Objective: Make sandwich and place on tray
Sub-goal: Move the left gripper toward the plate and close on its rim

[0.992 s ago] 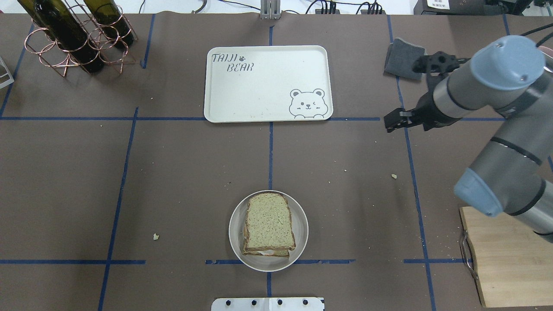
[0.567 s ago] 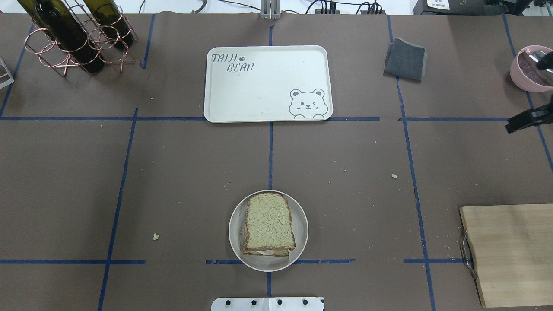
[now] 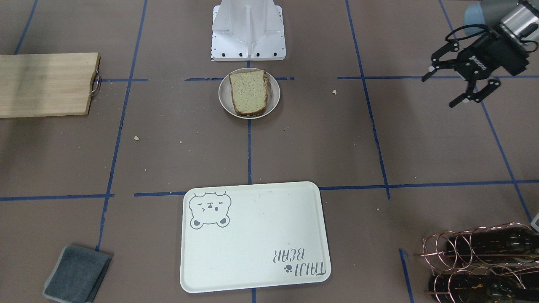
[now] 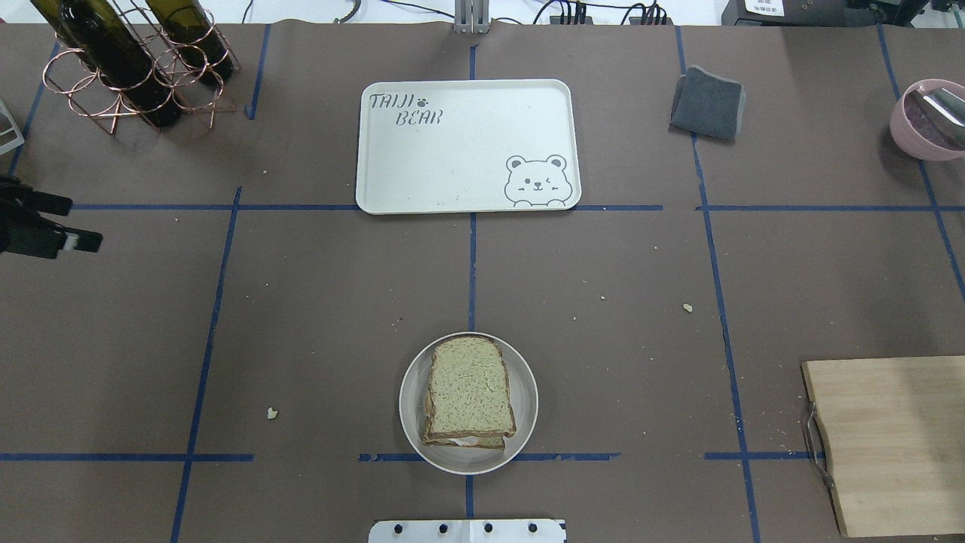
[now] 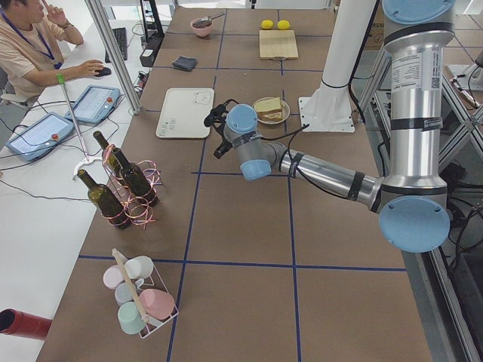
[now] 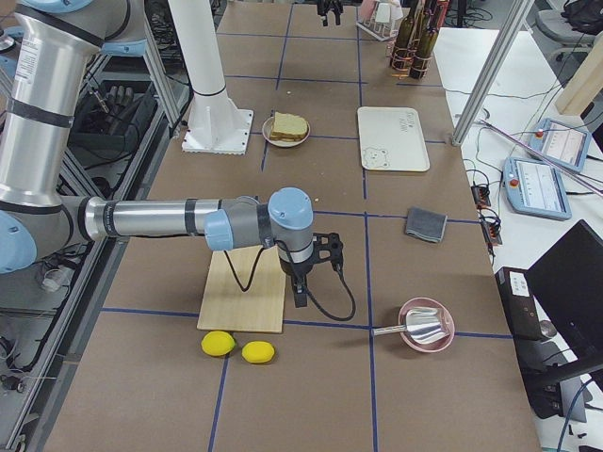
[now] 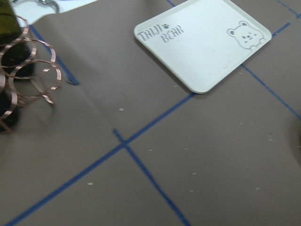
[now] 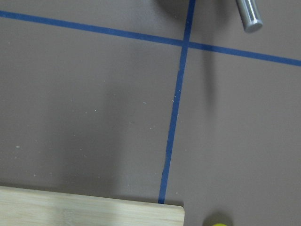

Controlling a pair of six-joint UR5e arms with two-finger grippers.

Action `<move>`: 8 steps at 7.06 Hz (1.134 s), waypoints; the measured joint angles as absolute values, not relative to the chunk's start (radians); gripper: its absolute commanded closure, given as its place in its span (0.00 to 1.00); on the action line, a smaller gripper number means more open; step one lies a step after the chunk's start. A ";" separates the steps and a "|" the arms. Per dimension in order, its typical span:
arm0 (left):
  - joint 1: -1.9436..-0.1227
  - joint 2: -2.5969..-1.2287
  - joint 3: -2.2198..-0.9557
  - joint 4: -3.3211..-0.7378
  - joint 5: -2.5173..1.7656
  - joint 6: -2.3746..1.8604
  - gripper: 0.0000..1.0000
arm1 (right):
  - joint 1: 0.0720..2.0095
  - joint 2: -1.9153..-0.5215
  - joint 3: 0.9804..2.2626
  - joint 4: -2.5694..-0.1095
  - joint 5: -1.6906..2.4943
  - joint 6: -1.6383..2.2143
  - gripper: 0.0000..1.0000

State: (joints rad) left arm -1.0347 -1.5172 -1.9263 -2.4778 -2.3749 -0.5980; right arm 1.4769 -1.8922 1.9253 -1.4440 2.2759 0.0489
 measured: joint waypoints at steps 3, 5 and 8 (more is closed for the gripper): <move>-0.678 -1.555 -1.971 -2.480 -2.006 -1.047 0.06 | 1.505 -1.934 1.902 -1.436 2.276 0.038 0.00; -0.482 -1.603 -1.960 -2.461 -1.802 -1.288 0.28 | 1.509 -1.938 1.893 -1.435 2.273 0.038 0.00; -0.295 -1.781 -1.866 -2.376 -1.603 -1.532 0.40 | 1.509 -1.939 1.889 -1.434 2.269 0.038 0.00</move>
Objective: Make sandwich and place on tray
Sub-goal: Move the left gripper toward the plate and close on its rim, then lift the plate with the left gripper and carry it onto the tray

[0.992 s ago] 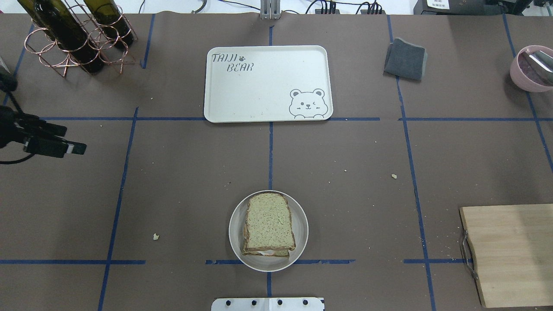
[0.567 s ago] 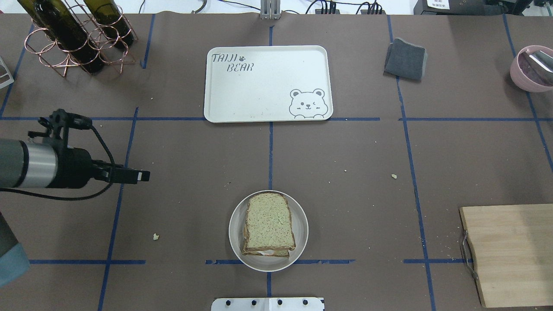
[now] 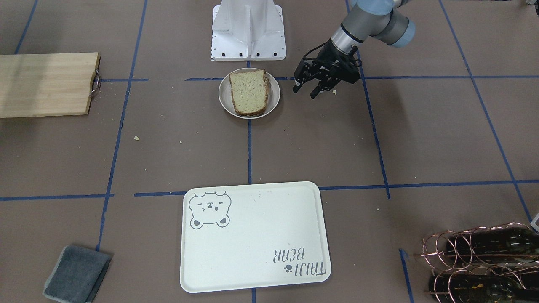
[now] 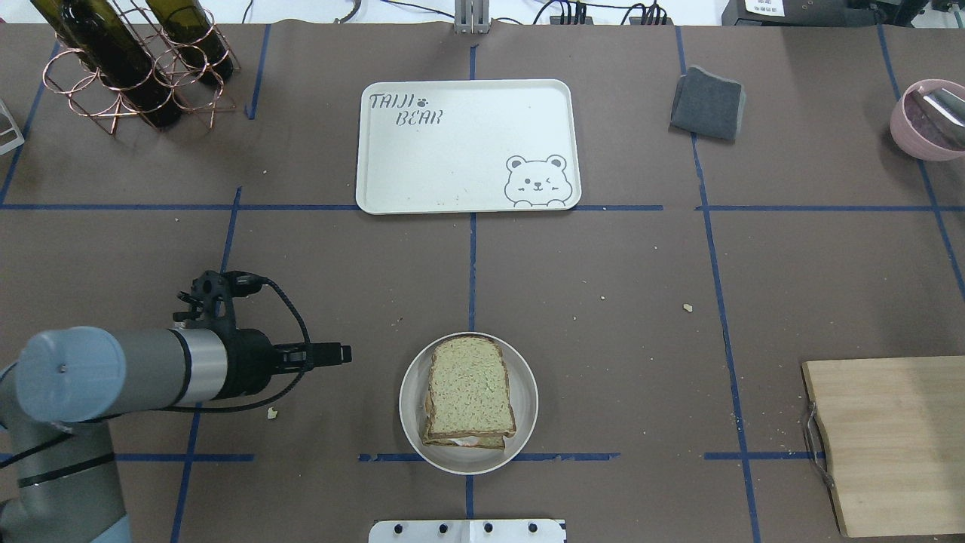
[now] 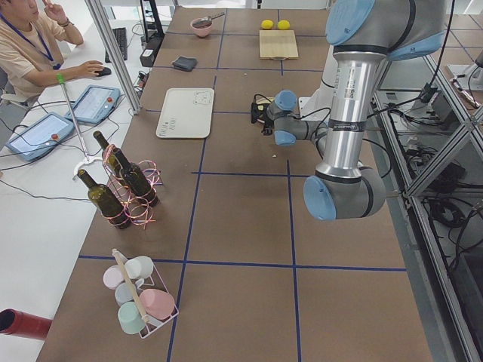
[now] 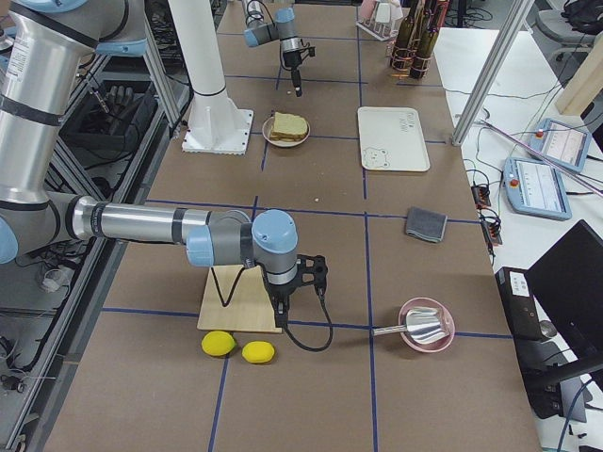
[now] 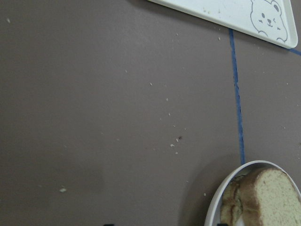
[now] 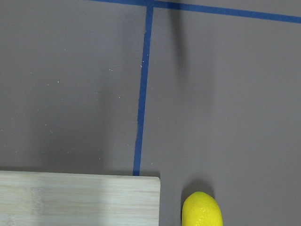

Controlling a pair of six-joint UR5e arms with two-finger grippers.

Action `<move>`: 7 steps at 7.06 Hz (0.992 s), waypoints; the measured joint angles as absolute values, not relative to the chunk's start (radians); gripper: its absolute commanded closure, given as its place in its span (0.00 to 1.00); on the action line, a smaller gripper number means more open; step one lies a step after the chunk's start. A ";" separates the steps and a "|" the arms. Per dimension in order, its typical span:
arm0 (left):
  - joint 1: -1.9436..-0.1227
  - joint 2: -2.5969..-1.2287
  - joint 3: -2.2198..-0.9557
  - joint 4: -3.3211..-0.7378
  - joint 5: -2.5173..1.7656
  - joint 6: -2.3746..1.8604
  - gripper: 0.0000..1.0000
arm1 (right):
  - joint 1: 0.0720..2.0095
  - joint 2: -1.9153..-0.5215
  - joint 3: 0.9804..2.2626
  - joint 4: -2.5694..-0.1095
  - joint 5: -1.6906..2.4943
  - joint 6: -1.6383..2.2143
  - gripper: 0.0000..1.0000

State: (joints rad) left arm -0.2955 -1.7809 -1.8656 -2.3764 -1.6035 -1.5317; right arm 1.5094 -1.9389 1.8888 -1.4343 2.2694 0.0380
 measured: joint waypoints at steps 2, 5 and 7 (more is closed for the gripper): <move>-0.237 -1.853 -1.827 -2.332 -1.564 -1.570 0.45 | 1.509 -1.939 1.886 -1.434 2.268 0.037 0.00; -0.205 -1.872 -1.792 -2.320 -1.558 -1.577 0.50 | 1.509 -1.937 1.879 -1.434 2.267 0.038 0.00; -0.203 -1.876 -1.785 -2.319 -1.558 -1.577 1.00 | 1.509 -1.936 1.875 -1.434 2.267 0.038 0.00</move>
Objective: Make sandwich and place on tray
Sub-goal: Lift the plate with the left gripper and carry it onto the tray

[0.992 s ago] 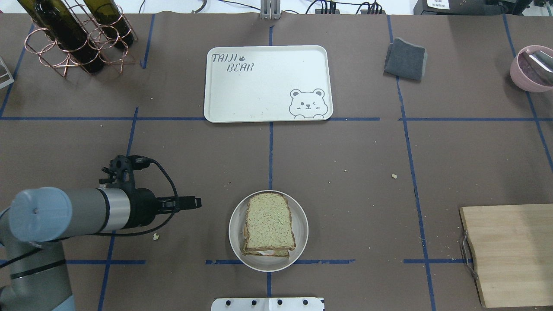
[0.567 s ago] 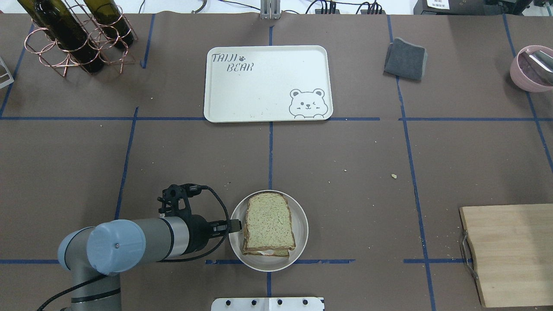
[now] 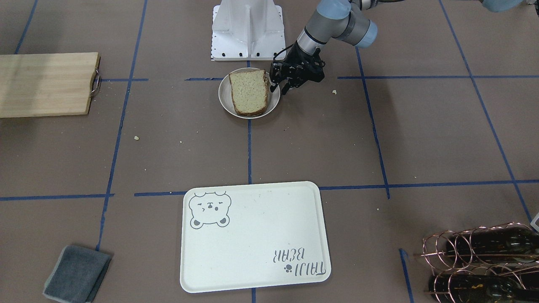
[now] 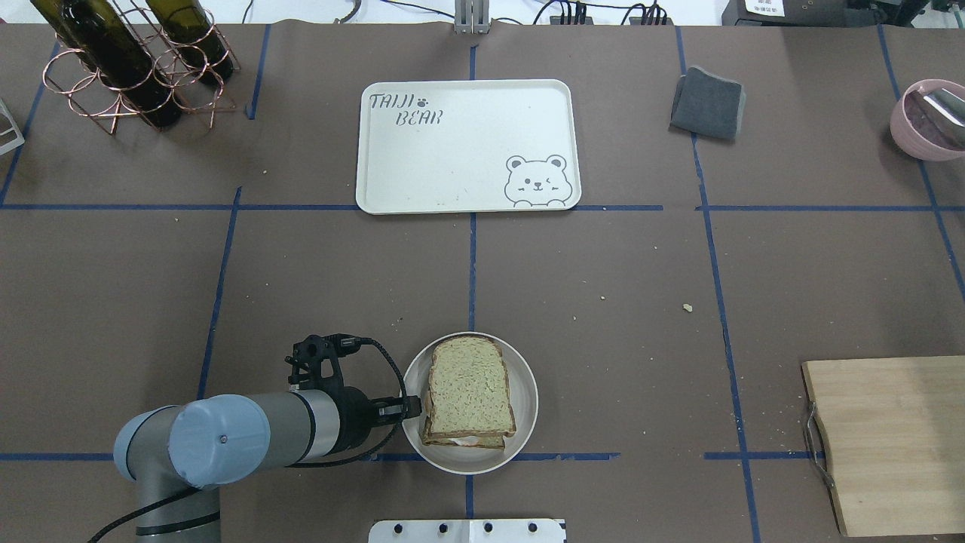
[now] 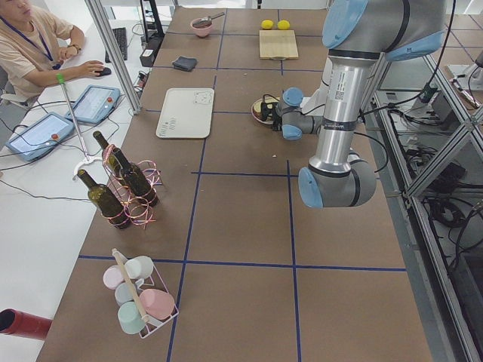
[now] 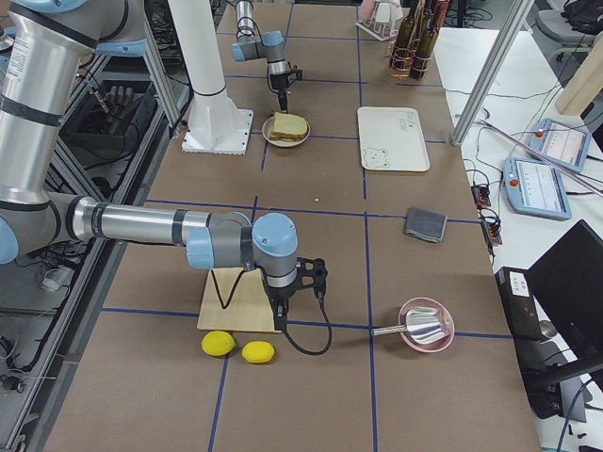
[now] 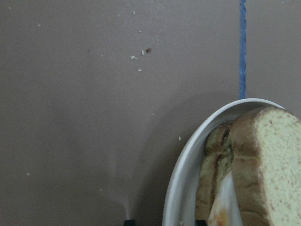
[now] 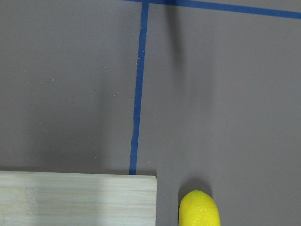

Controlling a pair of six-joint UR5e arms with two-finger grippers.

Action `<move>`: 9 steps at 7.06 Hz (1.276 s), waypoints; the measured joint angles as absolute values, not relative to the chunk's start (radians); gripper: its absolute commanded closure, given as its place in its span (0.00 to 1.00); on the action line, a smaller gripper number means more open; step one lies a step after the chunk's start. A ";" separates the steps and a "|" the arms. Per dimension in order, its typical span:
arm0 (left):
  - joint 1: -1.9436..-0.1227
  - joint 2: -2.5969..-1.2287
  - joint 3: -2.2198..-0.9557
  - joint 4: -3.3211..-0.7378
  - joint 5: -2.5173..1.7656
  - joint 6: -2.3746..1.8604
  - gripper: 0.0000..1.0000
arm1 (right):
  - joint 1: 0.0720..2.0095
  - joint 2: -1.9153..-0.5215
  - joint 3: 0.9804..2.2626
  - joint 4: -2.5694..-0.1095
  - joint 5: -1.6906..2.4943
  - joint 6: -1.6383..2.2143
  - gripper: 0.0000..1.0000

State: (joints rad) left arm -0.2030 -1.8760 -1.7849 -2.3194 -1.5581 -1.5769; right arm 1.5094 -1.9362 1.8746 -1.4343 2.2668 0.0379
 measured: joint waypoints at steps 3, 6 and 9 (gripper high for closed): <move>-0.203 -1.881 -1.785 -2.319 -1.558 -1.576 1.00 | 1.509 -1.936 1.869 -1.434 2.266 0.038 0.00; -0.211 -1.895 -1.800 -2.317 -1.567 -1.568 1.00 | 1.509 -1.934 1.862 -1.434 2.262 0.038 0.00; -0.366 -2.009 -1.769 -2.198 -1.683 -1.501 1.00 | 1.511 -1.931 1.844 -1.434 2.248 0.040 0.00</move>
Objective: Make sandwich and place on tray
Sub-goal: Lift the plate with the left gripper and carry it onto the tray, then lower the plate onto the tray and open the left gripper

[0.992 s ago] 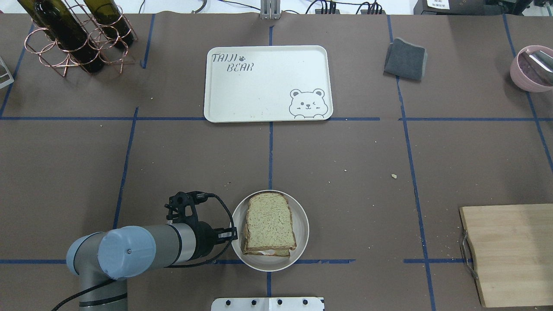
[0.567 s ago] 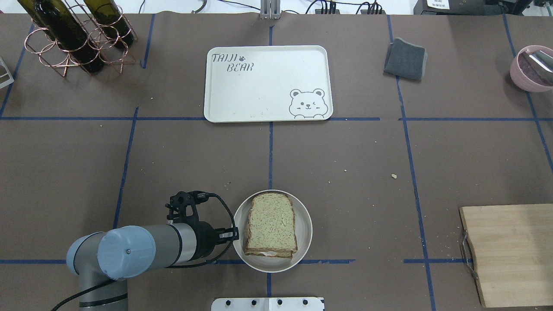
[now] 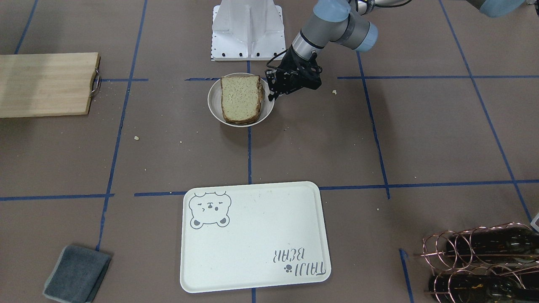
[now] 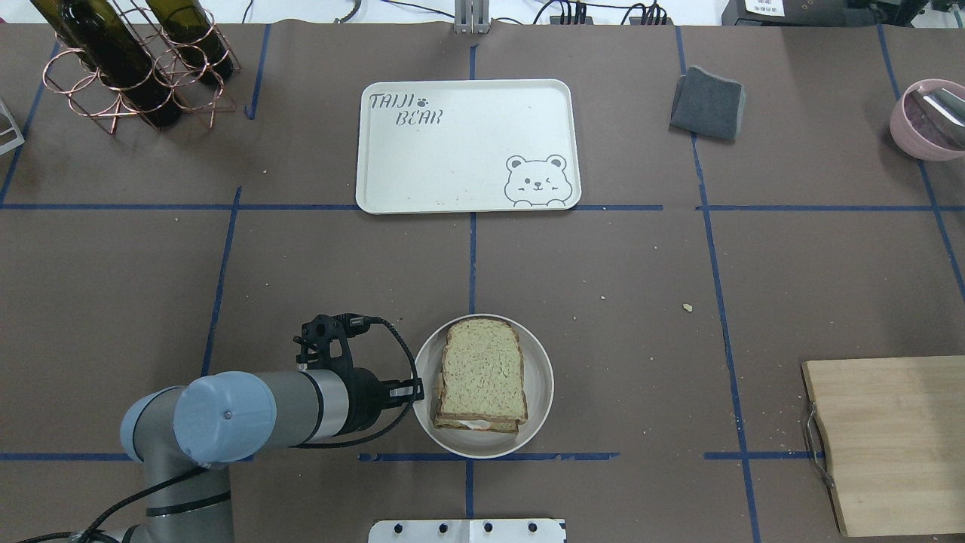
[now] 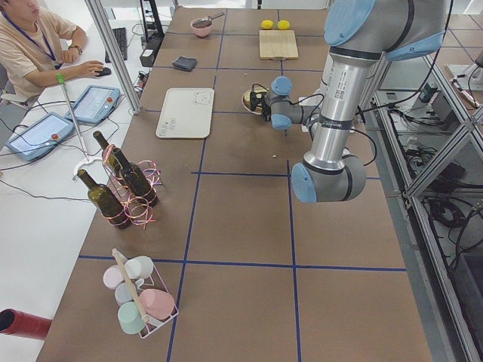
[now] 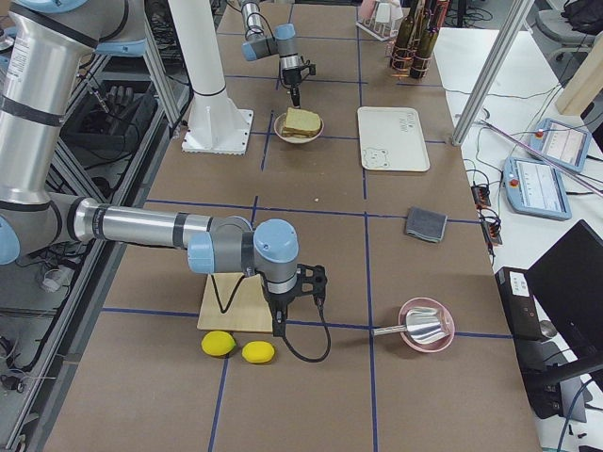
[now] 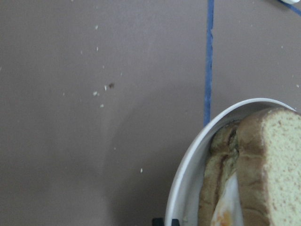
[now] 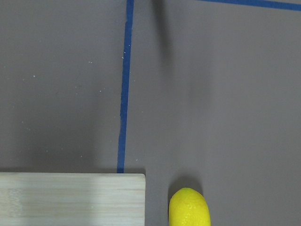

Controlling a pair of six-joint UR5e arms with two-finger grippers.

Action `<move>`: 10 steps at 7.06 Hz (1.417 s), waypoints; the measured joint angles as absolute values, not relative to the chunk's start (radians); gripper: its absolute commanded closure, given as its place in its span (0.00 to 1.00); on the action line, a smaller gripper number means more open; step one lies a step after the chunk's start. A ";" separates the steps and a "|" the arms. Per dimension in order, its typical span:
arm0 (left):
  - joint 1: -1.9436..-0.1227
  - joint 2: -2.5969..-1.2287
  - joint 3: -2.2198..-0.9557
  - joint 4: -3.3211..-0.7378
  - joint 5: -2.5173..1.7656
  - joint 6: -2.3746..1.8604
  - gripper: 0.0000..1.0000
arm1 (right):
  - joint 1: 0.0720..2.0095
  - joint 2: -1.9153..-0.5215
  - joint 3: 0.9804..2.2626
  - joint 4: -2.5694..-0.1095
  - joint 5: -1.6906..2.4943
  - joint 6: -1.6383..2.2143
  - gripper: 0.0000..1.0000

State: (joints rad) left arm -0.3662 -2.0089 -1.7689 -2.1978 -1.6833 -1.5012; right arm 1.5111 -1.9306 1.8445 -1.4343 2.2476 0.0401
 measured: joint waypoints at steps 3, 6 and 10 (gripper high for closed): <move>-0.593 -2.274 -1.469 -2.158 -1.823 -1.333 1.00 | 1.514 -1.932 1.840 -1.435 2.246 0.041 0.00; -0.738 -2.455 -1.090 -2.298 -1.924 -1.200 1.00 | 1.534 -1.935 1.839 -1.434 2.248 0.039 0.00; -0.755 -2.517 -0.892 -2.411 -1.922 -1.140 0.00 | 1.541 -1.936 1.839 -1.434 2.249 0.038 0.00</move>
State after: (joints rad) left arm -0.7552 -2.5167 -0.8916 -2.4111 -1.9219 -1.1399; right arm 1.5415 -1.9364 1.8392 -1.4343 2.2488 0.0383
